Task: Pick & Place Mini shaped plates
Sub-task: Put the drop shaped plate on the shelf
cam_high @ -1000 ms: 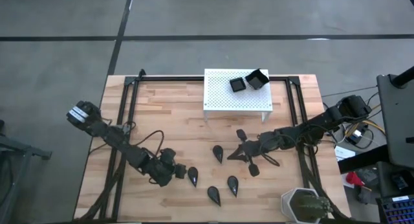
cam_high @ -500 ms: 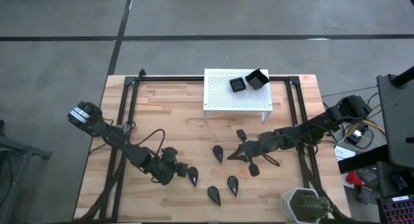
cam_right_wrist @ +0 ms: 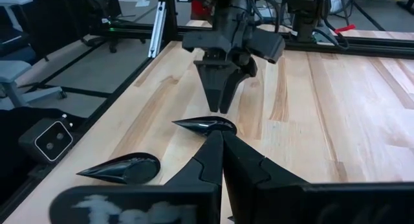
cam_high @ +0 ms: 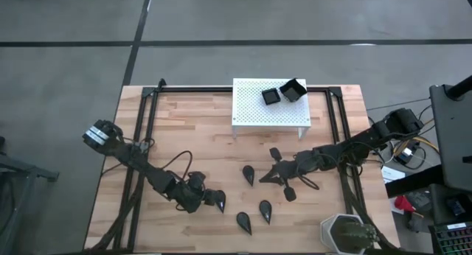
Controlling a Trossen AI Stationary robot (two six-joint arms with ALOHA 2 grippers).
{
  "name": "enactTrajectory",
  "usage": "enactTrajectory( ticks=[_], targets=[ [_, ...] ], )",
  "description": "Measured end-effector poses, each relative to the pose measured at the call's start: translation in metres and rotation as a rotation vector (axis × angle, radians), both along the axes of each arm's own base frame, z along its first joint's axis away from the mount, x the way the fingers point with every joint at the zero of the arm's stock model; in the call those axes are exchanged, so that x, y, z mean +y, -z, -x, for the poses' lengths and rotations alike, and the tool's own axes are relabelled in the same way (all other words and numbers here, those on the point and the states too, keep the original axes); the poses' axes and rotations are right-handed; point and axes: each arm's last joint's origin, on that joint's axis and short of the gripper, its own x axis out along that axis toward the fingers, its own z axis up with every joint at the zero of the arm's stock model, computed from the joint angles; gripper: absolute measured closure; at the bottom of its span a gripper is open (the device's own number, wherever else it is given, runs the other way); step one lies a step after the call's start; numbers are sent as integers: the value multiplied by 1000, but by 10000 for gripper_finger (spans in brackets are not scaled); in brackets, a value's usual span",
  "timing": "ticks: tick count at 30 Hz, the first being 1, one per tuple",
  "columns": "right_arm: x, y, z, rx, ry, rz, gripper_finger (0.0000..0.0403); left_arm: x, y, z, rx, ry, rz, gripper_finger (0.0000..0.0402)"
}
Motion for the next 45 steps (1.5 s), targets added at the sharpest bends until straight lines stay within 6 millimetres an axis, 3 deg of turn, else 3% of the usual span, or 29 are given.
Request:
enactTrajectory(
  ticks=[13,26,38,45],
  targets=[
    [1,0,0,1,-2,1,394,-4,11,-6,20,-1,4,229],
    [1,1,1,3,-2,1,394,-2,14,-8,19,-3,-18,292],
    [1,1,1,8,-3,2,394,-2,15,-11,-8,9,-43,321],
    [1,1,1,10,-2,3,394,-1,14,-12,-18,11,-73,366]
  ],
)
